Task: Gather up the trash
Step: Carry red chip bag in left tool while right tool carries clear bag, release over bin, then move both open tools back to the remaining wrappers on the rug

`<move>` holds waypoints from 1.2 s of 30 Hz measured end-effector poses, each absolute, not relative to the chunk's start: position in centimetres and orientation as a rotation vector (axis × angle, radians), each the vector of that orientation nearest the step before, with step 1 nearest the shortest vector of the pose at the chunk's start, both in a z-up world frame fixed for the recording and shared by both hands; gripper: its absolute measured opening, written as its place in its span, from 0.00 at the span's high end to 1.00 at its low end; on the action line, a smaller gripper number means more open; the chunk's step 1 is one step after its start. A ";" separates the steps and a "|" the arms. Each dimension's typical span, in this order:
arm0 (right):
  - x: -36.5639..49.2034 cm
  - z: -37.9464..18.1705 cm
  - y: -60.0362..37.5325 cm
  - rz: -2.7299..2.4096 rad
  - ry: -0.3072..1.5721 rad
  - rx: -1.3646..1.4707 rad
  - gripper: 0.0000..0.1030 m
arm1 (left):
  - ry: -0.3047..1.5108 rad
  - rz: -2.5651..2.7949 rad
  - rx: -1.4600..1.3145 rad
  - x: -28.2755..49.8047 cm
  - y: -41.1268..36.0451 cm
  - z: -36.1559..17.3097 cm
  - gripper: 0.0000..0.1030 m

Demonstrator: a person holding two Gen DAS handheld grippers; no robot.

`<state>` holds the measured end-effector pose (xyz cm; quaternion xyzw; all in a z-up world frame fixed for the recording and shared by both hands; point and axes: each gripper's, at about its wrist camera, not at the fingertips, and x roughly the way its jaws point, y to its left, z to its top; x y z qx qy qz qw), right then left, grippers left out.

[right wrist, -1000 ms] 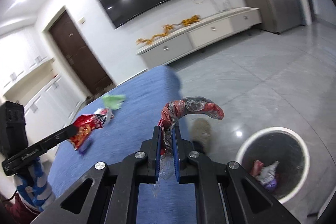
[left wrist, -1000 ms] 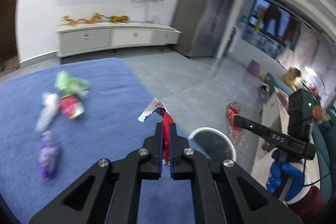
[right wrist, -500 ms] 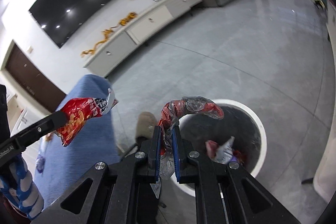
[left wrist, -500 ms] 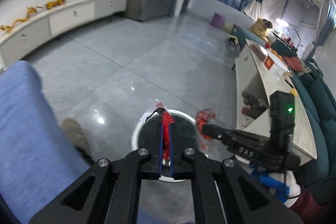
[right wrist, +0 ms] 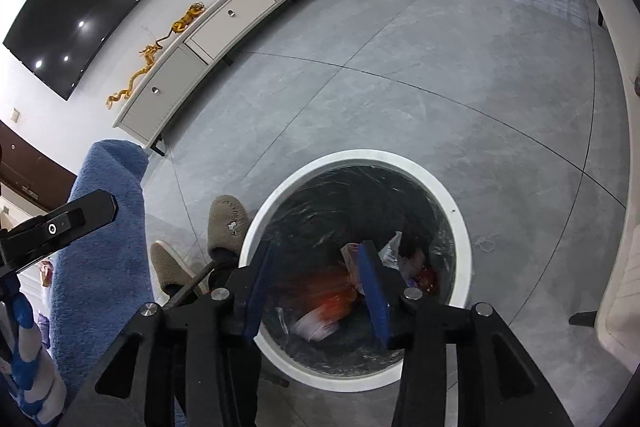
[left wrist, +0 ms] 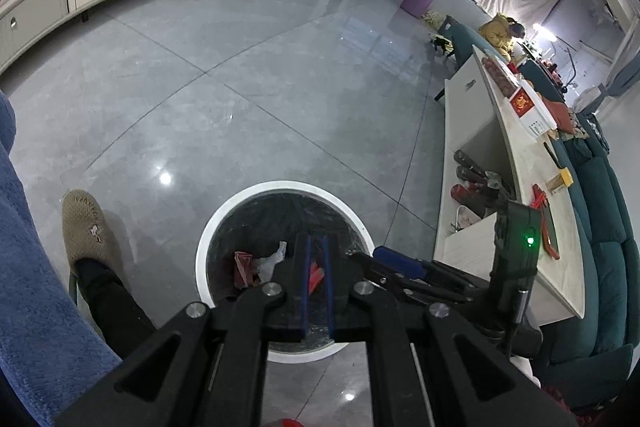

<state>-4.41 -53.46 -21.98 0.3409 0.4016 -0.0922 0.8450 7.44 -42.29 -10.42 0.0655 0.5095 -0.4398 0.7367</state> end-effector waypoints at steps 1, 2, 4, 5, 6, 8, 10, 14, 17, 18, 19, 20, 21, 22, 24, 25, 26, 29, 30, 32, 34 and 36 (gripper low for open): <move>-4.4 -22.0 -53.5 -0.196 0.850 0.720 0.59 | 1.122 -0.962 0.142 7.3 -42.6 -10.5 0.94; -4.4 -22.0 -53.6 -0.197 0.852 0.721 0.59 | 1.122 -0.959 0.137 7.2 -42.7 -10.5 0.94; -4.6 -21.9 -53.6 -0.198 0.849 0.723 0.58 | 1.110 -0.951 0.124 7.1 -42.3 -10.2 0.94; -4.8 -21.8 -53.6 -0.200 0.846 0.724 0.58 | 1.103 -0.950 0.120 7.0 -42.2 -10.0 0.94; -4.9 -21.7 -53.5 -0.201 0.843 0.724 0.58 | 1.090 -0.950 0.111 6.9 -41.9 -9.7 0.94; -5.0 -21.1 -53.3 -0.208 0.835 0.715 0.58 | 1.056 -0.950 0.097 6.6 -41.3 -8.8 0.94; -5.2 -20.5 -53.1 -0.217 0.824 0.701 0.58 | 1.034 -0.947 0.100 6.5 -40.7 -8.1 0.93; -6.0 -18.8 -52.6 -0.239 0.798 0.661 0.57 | 1.014 -0.939 0.097 5.6 -38.9 -6.7 0.93; -6.6 -17.2 -52.1 -0.255 0.773 0.630 0.56 | 0.993 -0.928 0.114 4.8 -37.6 -5.6 0.93; -6.9 -16.6 -51.9 -0.257 0.763 0.622 0.56 | 0.979 -0.922 0.116 4.5 -36.9 -5.1 0.93; -7.0 -16.1 -51.6 -0.259 0.755 0.613 0.56 | 0.965 -0.915 0.116 4.2 -36.1 -4.7 0.93; -7.2 -15.7 -51.4 -0.261 0.747 0.605 0.56 | 0.956 -0.909 0.114 4.0 -35.5 -4.3 0.93; -7.4 -14.9 -51.0 -0.262 0.734 0.594 0.56 | 0.941 -0.901 0.110 3.8 -34.6 -3.7 0.93; -7.5 -14.3 -50.6 -0.262 0.724 0.587 0.56 | 0.927 -0.894 0.105 3.5 -33.7 -3.3 0.93; -7.8 -13.3 -49.9 -0.258 0.707 0.572 0.56 | 0.898 -0.875 0.092 3.1 -31.7 -2.3 0.92; -7.9 -12.6 -49.4 -0.253 0.696 0.561 0.56 | 0.886 -0.866 0.086 3.0 -30.8 -1.9 0.92; -8.0 -12.1 -48.9 -0.250 0.689 0.550 0.55 | 0.872 -0.855 0.080 2.8 -29.8 -1.5 0.92; -8.0 -10.6 -47.3 -0.235 0.671 0.515 0.55 | 0.825 -0.814 0.055 2.3 -26.5 -0.1 0.92; -7.9 -9.9 -46.5 -0.225 0.664 0.503 0.55 | 0.814 -0.802 0.048 2.2 -25.5 0.2 0.92; -7.7 -9.0 -45.3 -0.206 0.657 0.480 0.55 | 0.787 -0.768 0.031 1.9 -23.3 0.9 0.92; -7.2 -7.9 -43.7 -0.184 0.651 0.450 0.55 | 0.766 -0.737 0.010 1.5 -21.0 1.4 0.92; -6.7 -7.1 -42.2 -0.163 0.647 0.418 0.54 | 0.749 -0.710 -0.009 1.2 -19.0 1.8 0.92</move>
